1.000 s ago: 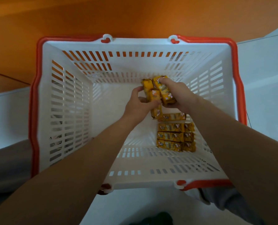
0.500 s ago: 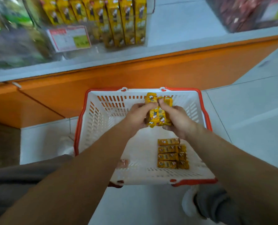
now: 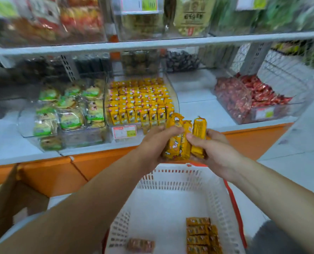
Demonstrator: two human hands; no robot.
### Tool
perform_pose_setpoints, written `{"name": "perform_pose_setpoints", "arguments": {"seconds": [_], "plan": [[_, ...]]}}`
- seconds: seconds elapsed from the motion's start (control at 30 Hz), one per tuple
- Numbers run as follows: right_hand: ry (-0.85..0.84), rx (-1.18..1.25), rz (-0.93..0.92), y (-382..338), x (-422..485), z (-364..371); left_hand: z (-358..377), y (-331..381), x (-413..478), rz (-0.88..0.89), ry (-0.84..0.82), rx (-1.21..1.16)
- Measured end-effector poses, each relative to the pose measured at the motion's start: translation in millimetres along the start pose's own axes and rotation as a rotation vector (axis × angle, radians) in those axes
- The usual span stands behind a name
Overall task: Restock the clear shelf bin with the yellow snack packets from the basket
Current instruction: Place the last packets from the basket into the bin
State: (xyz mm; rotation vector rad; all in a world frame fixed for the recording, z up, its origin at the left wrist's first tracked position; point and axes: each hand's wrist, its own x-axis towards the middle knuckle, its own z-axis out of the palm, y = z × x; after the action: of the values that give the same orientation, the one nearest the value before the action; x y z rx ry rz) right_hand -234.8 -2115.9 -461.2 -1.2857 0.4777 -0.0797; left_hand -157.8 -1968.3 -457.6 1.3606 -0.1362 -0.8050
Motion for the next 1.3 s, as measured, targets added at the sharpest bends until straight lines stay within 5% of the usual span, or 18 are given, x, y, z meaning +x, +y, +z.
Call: {"name": "perform_pose_setpoints", "arguments": {"seconds": [0.8,1.13,1.3], "plan": [[-0.081,-0.105,-0.077,2,31,32,-44,21,8,-0.013,0.055,0.003],[-0.136,0.139,0.062,-10,30,33,-57,25,5,0.038,0.107,-0.017],[-0.109,0.000,0.007,-10,25,37,-55,23,5,0.040,0.094,0.012]]}}
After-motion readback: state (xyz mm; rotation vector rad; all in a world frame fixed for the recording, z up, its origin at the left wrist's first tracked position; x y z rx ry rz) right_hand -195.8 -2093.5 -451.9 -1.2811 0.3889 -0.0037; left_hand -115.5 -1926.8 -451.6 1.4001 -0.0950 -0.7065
